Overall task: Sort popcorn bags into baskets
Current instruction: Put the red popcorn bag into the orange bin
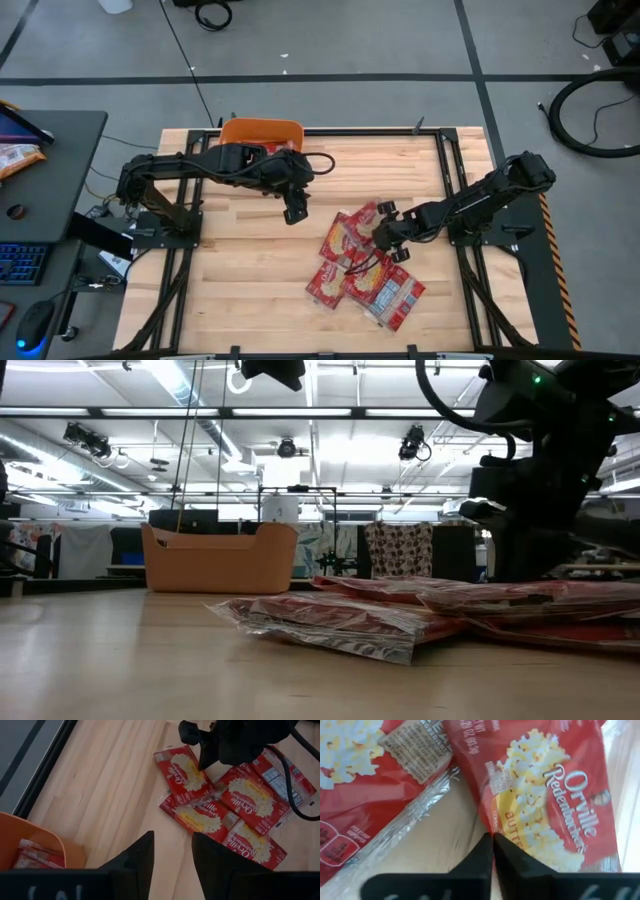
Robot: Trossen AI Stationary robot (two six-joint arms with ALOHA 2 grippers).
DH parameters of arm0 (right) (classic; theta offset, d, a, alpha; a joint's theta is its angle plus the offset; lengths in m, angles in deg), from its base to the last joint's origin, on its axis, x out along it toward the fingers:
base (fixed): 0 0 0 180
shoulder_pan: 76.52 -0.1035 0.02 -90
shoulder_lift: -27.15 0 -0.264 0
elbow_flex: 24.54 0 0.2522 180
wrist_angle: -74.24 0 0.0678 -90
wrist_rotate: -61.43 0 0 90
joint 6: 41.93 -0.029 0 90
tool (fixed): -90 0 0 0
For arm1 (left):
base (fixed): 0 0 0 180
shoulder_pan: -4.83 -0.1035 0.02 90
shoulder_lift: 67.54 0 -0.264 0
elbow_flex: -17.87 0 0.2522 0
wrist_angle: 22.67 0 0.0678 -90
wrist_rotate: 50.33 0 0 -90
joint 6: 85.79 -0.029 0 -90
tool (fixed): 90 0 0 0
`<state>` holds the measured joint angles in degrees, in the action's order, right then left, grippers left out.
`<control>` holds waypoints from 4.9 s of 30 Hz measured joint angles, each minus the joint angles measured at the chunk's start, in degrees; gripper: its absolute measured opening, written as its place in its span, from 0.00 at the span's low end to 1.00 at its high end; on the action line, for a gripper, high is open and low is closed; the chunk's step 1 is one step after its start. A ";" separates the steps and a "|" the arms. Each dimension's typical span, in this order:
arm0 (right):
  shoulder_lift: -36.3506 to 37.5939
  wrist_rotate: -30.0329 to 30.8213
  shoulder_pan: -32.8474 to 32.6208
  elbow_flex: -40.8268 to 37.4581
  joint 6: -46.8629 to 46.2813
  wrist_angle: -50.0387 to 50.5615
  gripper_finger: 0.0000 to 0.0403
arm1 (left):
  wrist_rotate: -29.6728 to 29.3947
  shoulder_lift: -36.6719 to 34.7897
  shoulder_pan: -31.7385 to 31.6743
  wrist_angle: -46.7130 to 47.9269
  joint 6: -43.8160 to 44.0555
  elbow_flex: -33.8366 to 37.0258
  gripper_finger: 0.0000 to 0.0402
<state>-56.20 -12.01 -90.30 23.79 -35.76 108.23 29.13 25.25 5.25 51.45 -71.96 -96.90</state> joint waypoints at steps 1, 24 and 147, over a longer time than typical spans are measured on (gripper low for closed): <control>0.00 -0.30 -0.02 0.00 0.01 0.03 0.02 | 0.00 0.00 0.00 -0.01 0.00 0.00 0.34; 12.52 -6.12 1.24 3.80 -0.31 5.27 0.01 | 0.12 0.07 4.63 -13.41 -6.10 11.36 0.47; 12.17 -33.71 6.20 3.78 -30.49 -26.46 0.01 | 1.93 4.33 11.25 -49.62 -8.26 29.35 0.53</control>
<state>-44.03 -45.72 -84.10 27.57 -66.25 81.77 31.06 29.58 16.50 1.83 -80.23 -67.55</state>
